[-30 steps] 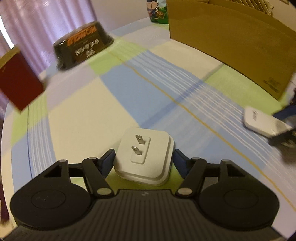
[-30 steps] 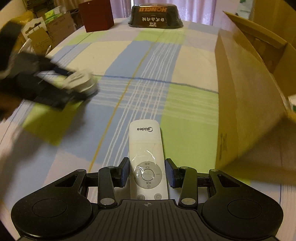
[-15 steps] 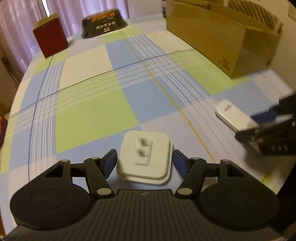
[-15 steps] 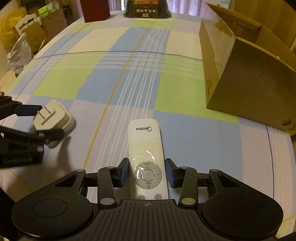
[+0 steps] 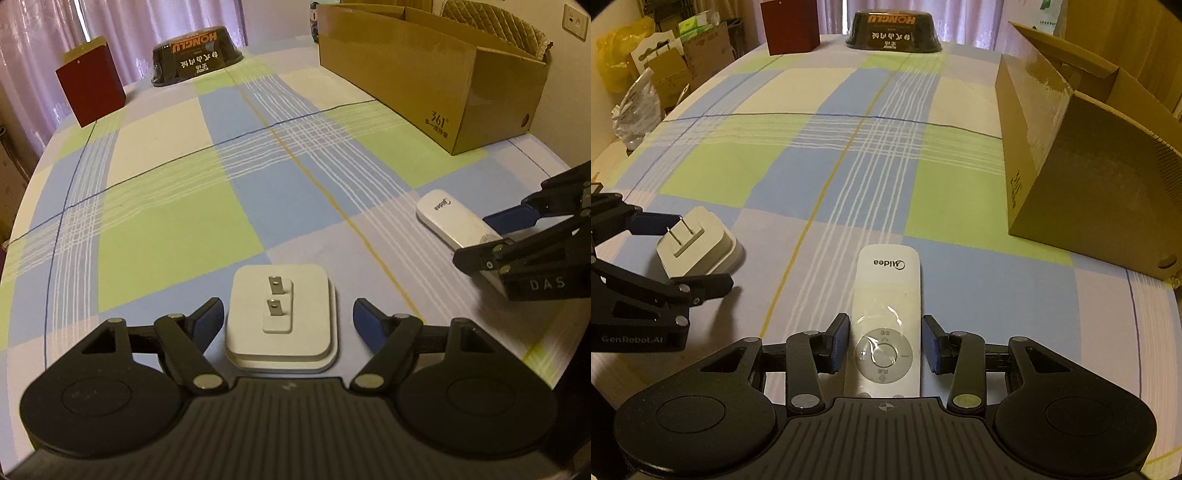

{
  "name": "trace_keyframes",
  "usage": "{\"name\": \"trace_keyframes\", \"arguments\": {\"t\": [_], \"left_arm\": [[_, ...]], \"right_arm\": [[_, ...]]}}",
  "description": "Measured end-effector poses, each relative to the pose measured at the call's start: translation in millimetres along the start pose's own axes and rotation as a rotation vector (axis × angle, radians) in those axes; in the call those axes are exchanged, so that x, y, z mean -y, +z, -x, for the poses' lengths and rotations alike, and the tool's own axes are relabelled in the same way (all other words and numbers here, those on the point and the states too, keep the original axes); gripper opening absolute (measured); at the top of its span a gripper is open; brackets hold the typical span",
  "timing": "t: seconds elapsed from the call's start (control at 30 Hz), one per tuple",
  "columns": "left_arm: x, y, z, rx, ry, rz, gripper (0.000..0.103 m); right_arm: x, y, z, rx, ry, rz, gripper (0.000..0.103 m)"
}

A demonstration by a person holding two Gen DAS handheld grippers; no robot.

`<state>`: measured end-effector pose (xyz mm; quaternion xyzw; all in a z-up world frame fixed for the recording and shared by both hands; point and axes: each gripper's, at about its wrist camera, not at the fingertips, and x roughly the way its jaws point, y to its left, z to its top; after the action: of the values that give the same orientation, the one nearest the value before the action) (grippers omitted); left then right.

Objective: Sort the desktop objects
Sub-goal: 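Lift the remote with the right tool while the left lifts the plug adapter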

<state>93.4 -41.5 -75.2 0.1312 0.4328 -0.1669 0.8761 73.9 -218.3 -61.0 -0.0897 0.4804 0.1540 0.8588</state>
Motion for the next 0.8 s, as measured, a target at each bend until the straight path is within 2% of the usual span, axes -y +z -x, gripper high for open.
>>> {"name": "trace_keyframes", "arguments": {"t": [0.07,0.43,0.63,0.8], "left_arm": [[1,-1,0,0.003,0.001,-0.001,0.073],[-5,-5,-3,-0.007,0.006,0.023,0.071],[-4,-5,-2,-0.009,0.003,0.027,0.065],[-9,-6,-4,-0.021,-0.017,0.073,0.065]], "right_arm": [[1,0,-1,0.002,-0.018,-0.011,0.063],[4,-2,-1,0.005,-0.008,-0.036,0.063],[3,-2,-1,0.002,0.001,-0.029,0.063],[2,-1,-1,-0.002,0.004,-0.029,0.063]]}}
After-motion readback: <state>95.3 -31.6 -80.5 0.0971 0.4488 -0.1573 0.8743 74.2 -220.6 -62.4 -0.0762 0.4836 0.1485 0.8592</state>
